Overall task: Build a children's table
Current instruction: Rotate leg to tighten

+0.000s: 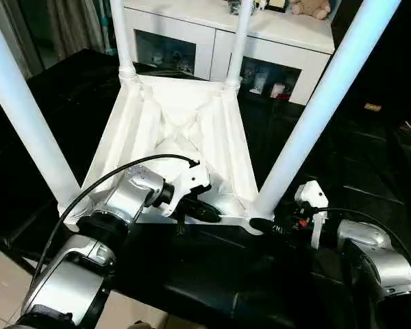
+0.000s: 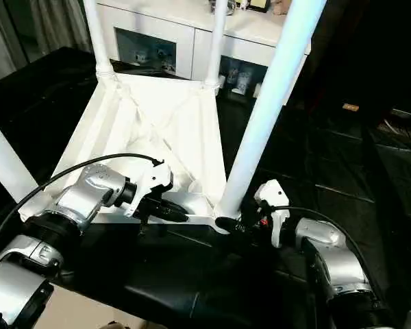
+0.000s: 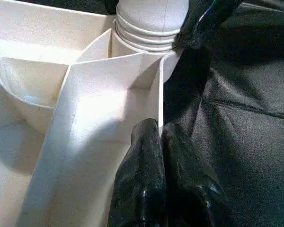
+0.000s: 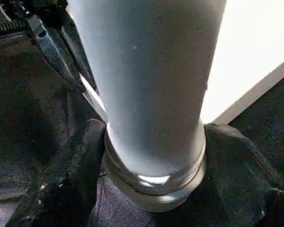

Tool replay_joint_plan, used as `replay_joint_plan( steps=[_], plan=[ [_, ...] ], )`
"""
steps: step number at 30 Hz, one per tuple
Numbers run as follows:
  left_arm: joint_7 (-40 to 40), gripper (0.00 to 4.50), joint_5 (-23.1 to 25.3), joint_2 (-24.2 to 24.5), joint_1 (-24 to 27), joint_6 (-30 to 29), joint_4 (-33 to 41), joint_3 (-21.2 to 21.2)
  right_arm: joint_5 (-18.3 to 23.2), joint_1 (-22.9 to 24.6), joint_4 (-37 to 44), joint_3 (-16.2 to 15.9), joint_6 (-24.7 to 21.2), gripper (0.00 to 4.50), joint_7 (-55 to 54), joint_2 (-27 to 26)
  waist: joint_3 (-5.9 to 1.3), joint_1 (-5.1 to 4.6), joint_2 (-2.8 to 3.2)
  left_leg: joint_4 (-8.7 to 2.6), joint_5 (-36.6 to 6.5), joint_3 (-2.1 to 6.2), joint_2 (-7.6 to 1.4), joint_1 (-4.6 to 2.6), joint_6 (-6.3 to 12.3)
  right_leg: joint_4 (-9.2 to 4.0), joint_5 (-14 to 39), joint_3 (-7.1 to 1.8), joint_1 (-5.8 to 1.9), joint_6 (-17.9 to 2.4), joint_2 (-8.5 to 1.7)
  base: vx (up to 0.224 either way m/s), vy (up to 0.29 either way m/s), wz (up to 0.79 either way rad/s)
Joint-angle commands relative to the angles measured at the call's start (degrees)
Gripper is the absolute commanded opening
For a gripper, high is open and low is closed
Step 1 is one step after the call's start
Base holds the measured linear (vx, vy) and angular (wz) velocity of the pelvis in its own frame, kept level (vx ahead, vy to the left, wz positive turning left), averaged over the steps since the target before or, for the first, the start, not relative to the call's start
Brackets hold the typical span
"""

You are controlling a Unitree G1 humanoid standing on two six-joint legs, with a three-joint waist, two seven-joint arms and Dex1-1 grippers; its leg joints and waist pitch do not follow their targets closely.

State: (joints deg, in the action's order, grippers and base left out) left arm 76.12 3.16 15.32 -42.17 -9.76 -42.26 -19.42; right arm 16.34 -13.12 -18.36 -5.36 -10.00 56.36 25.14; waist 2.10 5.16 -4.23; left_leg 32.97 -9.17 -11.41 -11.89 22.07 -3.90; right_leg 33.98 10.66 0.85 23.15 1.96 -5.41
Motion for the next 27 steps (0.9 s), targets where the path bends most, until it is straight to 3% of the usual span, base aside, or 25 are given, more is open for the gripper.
replay_joint_plan(
  steps=[1,10,13,15,16,17,18,20,22,27],
  plan=[
    [1.55,0.00,-0.12,-0.91,1.26,-0.57,0.20,-1.38,0.54,-0.52,-0.12,0.97,-0.41,3.00,0.55,0.28,-2.96,0.04,-0.25,-3.82,-14.70,0.35,-1.28,-1.27,2.88,-3.32,6.83,-0.77,-2.10,-13.68,-1.94,0.000,0.000,0.00],
    [1.76,0.00,-0.27,-0.47,2.03,-0.83,0.83,-1.67,0.65,-0.33,-0.46,0.98,0.41,2.70,0.69,-0.09,-3.05,0.04,-0.23,-3.67,-13.52,0.32,-1.26,-1.31,3.38,-3.10,5.48,-0.72,-2.18,-14.22,-1.88,0.000,0.000,0.00],
    [-6.01,0.00,0.46,-3.18,1.33,-1.12,-2.30,0.15,-2.27,-1.62,-5.40,3.00,2.95,2.70,-8.78,-3.26,-2.98,-0.07,-0.24,-3.68,-14.12,0.27,-1.25,-1.27,3.01,-3.17,6.34,-0.74,-1.99,-14.19,-1.92,0.000,0.000,0.00],
    [-14.08,0.00,1.22,-6.26,0.13,-1.61,-5.77,1.64,-3.86,-3.03,-9.78,5.25,4.75,2.69,-18.09,-6.38,-2.74,-0.52,-0.41,-4.01,-17.91,0.44,-1.16,-1.28,0.92,-3.78,13.06,-0.65,-1.73,-12.95,-2.04,0.000,0.000,0.00],
    [-14.08,0.00,1.22,-6.26,0.13,-1.61,-5.77,1.64,-3.86,-3.03,-9.78,5.25,4.75,2.69,-18.09,-6.38,-2.74,-0.52,-0.41,-4.01,-17.91,0.44,-1.16,-1.28,0.92,-3.78,13.06,-0.65,-1.73,-12.95,-2.04,0.000,0.000,0.00],
    [-16.53,0.00,1.29,-7.33,-0.25,-2.13,-6.83,2.15,-3.75,-3.36,-10.65,6.08,4.93,2.69,-20.64,-7.63,-2.71,-0.70,-0.42,-4.17,-20.42,0.78,-1.10,-1.40,-0.41,-4.28,18.64,-0.58,-1.68,-11.13,-2.22,0.000,0.000,0.00],
    [-19.60,0.00,1.44,-8.59,-0.73,-2.54,-8.02,2.70,-3.91,-3.80,-11.56,6.91,5.10,2.69,-24.04,-9.05,-2.68,-0.84,-0.55,-4.19,-20.71,0.77,-1.06,-1.24,-0.50,-4.37,19.52,-0.61,-1.69,-10.52,-2.15,0.000,0.000,0.00],
    [-23.04,0.00,1.72,-9.84,-1.27,-2.59,-9.14,3.17,-4.08,-4.28,-12.46,7.80,5.16,2.69,-27.77,-10.54,-2.63,-0.92,-0.49,-4.11,-21.97,0.79,-1.03,-1.58,-0.59,-4.77,21.48,-0.69,-1.16,-9.49,-2.15,0.000,0.000,0.00],
    [-29.34,0.00,2.39,-12.51,-2.79,-3.70,-11.32,3.74,-4.94,-5.80,-14.59,9.65,5.55,2.69,-37.39,-14.13,-2.75,-1.05,-0.02,-4.23,-21.21,0.80,-0.97,-1.43,-0.80,-4.67,19.64,-0.77,-1.14,-9.47,-1.97,0.000,0.000,0.00],
    [-35.33,0.00,3.40,-16.03,-4.50,-3.46,-13.48,4.17,-6.83,-8.93,-18.42,10.83,6.61,2.69,-47.99,-18.71,-3.17,-1.54,0.06,-4.11,-18.85,0.77,-0.80,-1.21,-0.55,-4.15,13.32,-0.66,-1.56,-9.78,-1.72,0.000,0.000,0.00]
  ],
)
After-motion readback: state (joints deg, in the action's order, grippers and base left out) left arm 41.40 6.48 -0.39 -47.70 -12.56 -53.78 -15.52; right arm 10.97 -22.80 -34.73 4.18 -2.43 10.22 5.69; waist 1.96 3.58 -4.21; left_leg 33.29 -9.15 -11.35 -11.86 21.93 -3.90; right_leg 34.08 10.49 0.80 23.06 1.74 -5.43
